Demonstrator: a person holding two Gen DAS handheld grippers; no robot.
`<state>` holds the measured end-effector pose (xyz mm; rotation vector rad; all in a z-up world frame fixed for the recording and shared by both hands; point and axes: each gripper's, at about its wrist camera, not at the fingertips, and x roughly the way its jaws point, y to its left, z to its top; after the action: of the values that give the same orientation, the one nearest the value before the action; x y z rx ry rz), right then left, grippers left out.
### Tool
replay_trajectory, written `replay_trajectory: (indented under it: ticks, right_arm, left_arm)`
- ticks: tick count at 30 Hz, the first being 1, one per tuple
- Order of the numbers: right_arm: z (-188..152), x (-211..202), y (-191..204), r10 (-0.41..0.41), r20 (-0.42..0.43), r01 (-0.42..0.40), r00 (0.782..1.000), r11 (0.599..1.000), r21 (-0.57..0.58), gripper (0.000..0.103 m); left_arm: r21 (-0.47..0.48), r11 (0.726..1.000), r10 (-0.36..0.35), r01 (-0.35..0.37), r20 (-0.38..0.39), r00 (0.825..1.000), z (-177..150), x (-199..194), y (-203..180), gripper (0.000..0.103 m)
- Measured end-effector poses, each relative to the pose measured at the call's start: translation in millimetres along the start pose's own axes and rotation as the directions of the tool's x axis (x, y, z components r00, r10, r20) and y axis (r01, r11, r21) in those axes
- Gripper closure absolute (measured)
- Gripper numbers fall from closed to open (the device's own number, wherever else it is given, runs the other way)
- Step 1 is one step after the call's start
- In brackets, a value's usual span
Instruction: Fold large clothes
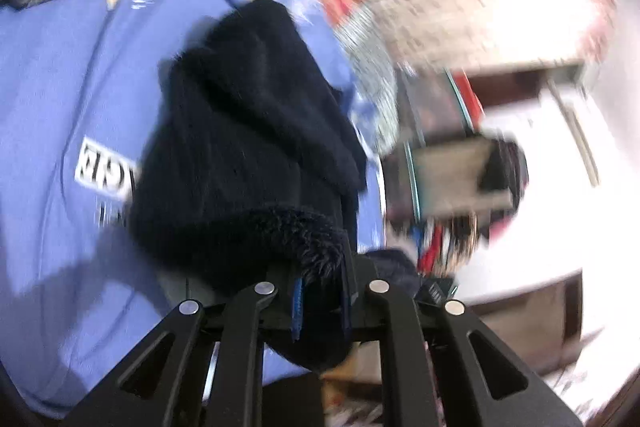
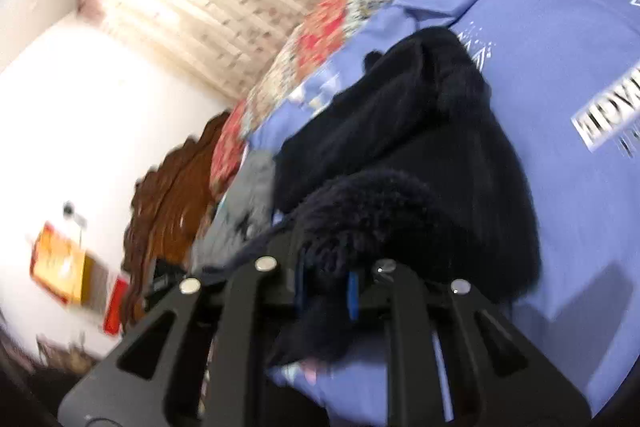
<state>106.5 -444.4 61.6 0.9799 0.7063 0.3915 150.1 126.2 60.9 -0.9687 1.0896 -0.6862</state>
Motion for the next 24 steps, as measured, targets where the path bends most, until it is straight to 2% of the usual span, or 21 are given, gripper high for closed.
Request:
replay_trajectory:
  ticks: [2, 3, 4, 5, 6, 7, 8, 9, 10, 11, 12, 14, 16, 17, 18, 20, 22, 23, 24]
  right_arm:
    - [23, 33, -18, -0.046, 0.017, 0.044, 0.999, 0.993, 0.113, 0.088]
    - [30, 46, -23, -0.114, 0.01, 0.112, 0.993, 0.987, 0.116, 0.088]
    - [35, 61, -26, -0.207, -0.002, 0.206, 0.978, 0.973, 0.102, 0.083]
    - [36, 77, -32, -0.293, -0.02, 0.293, 0.956, 0.951, 0.097, 0.081]
    - [36, 83, -36, -0.316, -0.026, 0.317, 0.948, 0.942, 0.107, 0.08]
    - [34, 83, -43, -0.324, -0.021, 0.324, 0.946, 0.938, 0.121, 0.079]
    - [31, 80, -47, -0.304, 0.011, 0.3, 0.953, 0.944, 0.139, 0.075]
    - [30, 73, -48, -0.262, 0.043, 0.252, 0.964, 0.955, 0.154, 0.07]
    - [27, 62, -48, -0.203, 0.089, 0.185, 0.975, 0.967, 0.172, 0.047]
    - [26, 52, -49, -0.164, 0.142, 0.136, 0.976, 0.973, 0.189, 0.027]
    - [25, 37, -49, -0.167, 0.201, 0.125, 0.965, 0.971, 0.204, 0.023]
    - [27, 19, -44, -0.185, 0.242, 0.138, 0.953, 0.971, 0.198, 0.023]
    - [27, 9, -16, -0.196, 0.249, 0.185, 0.949, 0.98, 0.069, 0.026]
    - [25, 10, 4, -0.197, 0.233, 0.21, 0.952, 0.977, -0.032, 0.026]
    - [17, 18, 30, -0.206, 0.2, 0.242, 0.958, 0.953, -0.181, 0.026]
    - [0, 38, 65, -0.236, 0.137, 0.271, 0.962, 0.886, -0.377, 0.026]
    - [-24, 74, 89, -0.327, 0.073, 0.313, 0.942, 0.779, -0.543, 0.026]
    - [-34, 88, 92, -0.359, 0.049, 0.32, 0.932, 0.751, -0.578, 0.026]
    - [-48, 102, 88, -0.415, 0.003, 0.331, 0.91, 0.721, -0.609, 0.027]
  left_arm:
    - [-0.136, 0.989, 0.063, -0.059, 0.026, 0.998, 29, 18, 17, 0.059]
    - [-0.155, 0.984, 0.098, -0.093, 0.028, 0.995, 43, 29, 23, 0.056]
    - [-0.148, 0.981, 0.128, -0.124, 0.022, 0.991, 52, 40, 26, 0.054]
    - [-0.138, 0.975, 0.176, -0.174, 0.001, 0.984, 61, 53, 32, 0.047]
    - [-0.134, 0.957, 0.256, -0.256, -0.023, 0.966, 67, 63, 40, 0.04]
    - [-0.138, 0.936, 0.323, -0.324, -0.036, 0.946, 70, 67, 45, 0.038]
    - [-0.152, 0.91, 0.383, -0.386, -0.047, 0.922, 72, 69, 54, 0.038]
    - [-0.168, 0.907, 0.384, -0.387, -0.051, 0.922, 75, 67, 61, 0.038]
    - [-0.187, 0.913, 0.361, -0.364, -0.049, 0.931, 76, 63, 66, 0.038]
    - [-0.201, 0.919, 0.337, -0.338, -0.038, 0.941, 78, 57, 68, 0.038]
    - [-0.205, 0.925, 0.321, -0.318, -0.02, 0.947, 78, 51, 68, 0.037]
    - [-0.183, 0.936, 0.309, -0.3, 0.022, 0.951, 77, 39, 60, 0.036]
    - [-0.12, 0.953, 0.286, -0.279, 0.05, 0.957, 69, 31, 45, 0.034]
    - [-0.082, 0.957, 0.283, -0.278, 0.056, 0.957, 65, 32, 38, 0.029]
    - [-0.03, 0.957, 0.291, -0.29, 0.064, 0.954, 59, 34, 29, 0.025]
    - [0.061, 0.947, 0.312, -0.316, 0.074, 0.947, 44, 35, 17, 0.018]
    - [0.136, 0.93, 0.335, -0.34, 0.061, 0.94, 32, 47, 6, 0.013]
    - [0.159, 0.923, 0.346, -0.35, 0.05, 0.937, 26, 53, 5, 0.012]
    - [0.184, 0.914, 0.363, -0.363, 0.03, 0.931, 17, 63, 4, 0.012]
